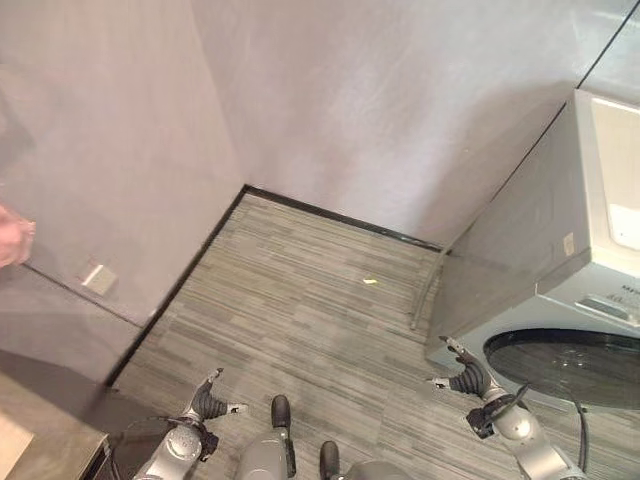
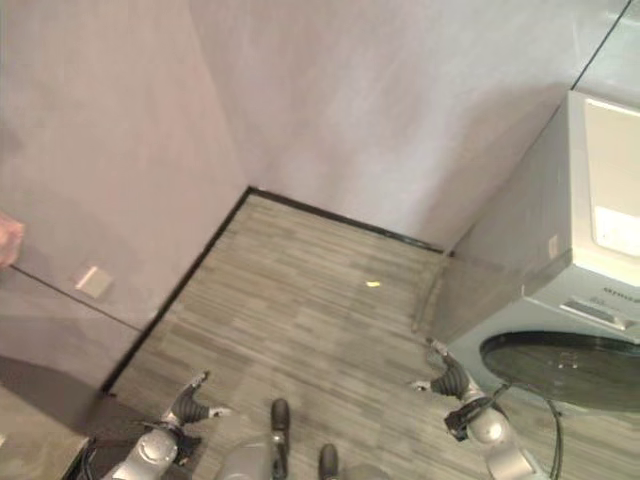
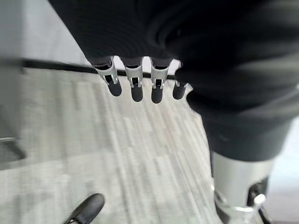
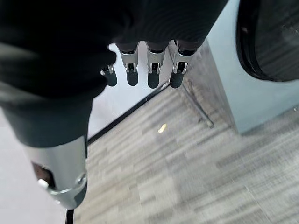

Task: Put brush and paste in cup on sink, flatten towel.

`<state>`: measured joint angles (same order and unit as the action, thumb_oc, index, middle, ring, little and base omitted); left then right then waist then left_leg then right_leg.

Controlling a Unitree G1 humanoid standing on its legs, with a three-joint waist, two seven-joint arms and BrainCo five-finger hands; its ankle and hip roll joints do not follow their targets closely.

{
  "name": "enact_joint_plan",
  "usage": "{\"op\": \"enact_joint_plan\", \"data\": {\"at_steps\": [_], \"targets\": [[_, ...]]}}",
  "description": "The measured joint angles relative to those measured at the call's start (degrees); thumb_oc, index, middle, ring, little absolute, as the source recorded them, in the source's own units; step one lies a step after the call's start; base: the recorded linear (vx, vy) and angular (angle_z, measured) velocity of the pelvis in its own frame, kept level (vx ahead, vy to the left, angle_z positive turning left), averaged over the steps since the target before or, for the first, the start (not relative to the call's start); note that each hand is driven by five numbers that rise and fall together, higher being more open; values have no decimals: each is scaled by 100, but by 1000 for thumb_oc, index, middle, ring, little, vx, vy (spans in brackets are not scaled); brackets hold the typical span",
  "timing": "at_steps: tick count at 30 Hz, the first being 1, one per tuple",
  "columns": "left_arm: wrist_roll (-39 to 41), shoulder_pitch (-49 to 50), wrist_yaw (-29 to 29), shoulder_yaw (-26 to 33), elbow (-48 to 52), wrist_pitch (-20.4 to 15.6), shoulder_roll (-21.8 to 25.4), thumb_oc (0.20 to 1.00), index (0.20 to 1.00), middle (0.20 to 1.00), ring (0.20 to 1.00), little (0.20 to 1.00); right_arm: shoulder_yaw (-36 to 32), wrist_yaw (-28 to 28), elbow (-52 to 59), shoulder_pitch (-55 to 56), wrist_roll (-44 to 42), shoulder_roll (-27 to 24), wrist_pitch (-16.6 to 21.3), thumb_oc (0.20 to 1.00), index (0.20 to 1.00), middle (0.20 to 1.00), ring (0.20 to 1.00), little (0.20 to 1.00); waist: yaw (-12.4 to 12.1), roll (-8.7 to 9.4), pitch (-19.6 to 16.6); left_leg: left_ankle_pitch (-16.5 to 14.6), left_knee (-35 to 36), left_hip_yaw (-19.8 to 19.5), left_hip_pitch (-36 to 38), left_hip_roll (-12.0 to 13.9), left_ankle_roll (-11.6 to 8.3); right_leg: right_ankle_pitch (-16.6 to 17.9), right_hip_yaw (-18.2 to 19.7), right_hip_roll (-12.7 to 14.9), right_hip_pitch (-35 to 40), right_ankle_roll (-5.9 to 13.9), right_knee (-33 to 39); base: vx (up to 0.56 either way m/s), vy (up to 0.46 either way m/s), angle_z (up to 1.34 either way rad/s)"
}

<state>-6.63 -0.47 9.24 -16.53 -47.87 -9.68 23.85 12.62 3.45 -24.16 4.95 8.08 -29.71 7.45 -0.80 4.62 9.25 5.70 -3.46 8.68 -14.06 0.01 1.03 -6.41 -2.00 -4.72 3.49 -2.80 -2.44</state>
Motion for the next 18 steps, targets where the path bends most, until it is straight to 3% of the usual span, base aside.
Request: {"op": "enact_joint_plan", "data": {"at_steps": [2,3,5,7,8,9,12,14,15,17,18], "targets": [[0,34,-67,-12,122,-14,9,1000,1000,1000,1000,1000,45,2,13,-22,181,-32,-2,1000,1000,1000,1000,1000,-9,-84,-101,111,-30,7,-2,-59,202,-120,-3,13,238,191,-7,189,140,-12],[1,111,-70,-37,122,-10,15,1000,1000,1000,1000,1000,95,2,9,-6,205,-40,-4,1000,1000,1000,1000,1000,-14,-198,-245,48,-93,-11,36,-37,362,-291,10,-4,380,407,-68,170,126,-7],[2,127,-71,-61,149,-11,43,1000,1000,1000,1000,1000,203,-1,19,-5,235,-44,-4,1000,1000,1000,1000,1000,-16,-211,-323,-71,-5,-10,200,-132,417,-538,24,137,245,706,-521,148,115,-3],[2,59,-71,-53,165,-11,57,1000,1000,1000,1000,1000,246,-18,49,2,303,-42,5,1000,1000,1000,1000,1000,-52,-162,-369,-264,-36,-8,331,-384,659,-901,-2,556,160,887,-1054,156,134,-1],[1,22,-72,-56,175,-14,60,1000,1000,1000,1000,1000,243,-25,50,-1,327,-47,5,1000,1000,1000,1000,1000,-71,-152,-374,-369,-35,-13,386,-517,740,-973,3,793,155,910,-1222,152,159,6],[2,-6,-72,-50,158,-11,65,1000,1000,1000,1000,1000,244,-38,55,-2,345,-45,5,1000,1000,1000,1000,1000,-71,-147,-376,-436,-42,-29,410,-579,692,-1002,82,851,131,941,-1367,125,175,6],[5,14,-76,-41,98,-8,65,1000,1000,1000,1000,1000,330,-108,90,14,352,-25,0,1000,1000,1000,1000,1000,-135,-132,-373,-515,-15,-61,564,-665,703,-1078,20,1002,-434,938,-2747,99,159,2],[6,65,-89,-54,53,-6,65,1000,1000,1000,1000,1000,437,-111,113,43,352,-19,0,1000,1000,1000,1000,1000,-119,-74,-385,-634,-35,-237,668,-759,722,-937,9,1200,-792,911,-3651,181,56,29],[5,73,-102,-61,55,-7,65,1000,1000,1000,1000,1000,437,-112,117,94,352,-21,0,1000,1000,1000,1000,1000,-105,-74,-385,-627,-33,-311,693,-766,723,-928,4,1216,-823,906,-3719,200,57,50],[7,-22,-105,-128,51,13,95,1000,1000,1000,1000,1000,448,-111,135,167,353,11,-2,1000,1000,1000,1000,1000,33,-177,-268,-587,-3,-889,820,-725,716,-1006,586,662,-1021,838,-3544,197,23,94],[4,-75,-102,-168,49,7,101,1000,1000,1000,1000,1000,455,-112,151,171,353,4,-1,1000,1000,1000,1000,1000,52,-166,-246,-561,10,-982,830,-726,705,-1028,492,667,-1214,806,-3496,259,-84,96]]}}
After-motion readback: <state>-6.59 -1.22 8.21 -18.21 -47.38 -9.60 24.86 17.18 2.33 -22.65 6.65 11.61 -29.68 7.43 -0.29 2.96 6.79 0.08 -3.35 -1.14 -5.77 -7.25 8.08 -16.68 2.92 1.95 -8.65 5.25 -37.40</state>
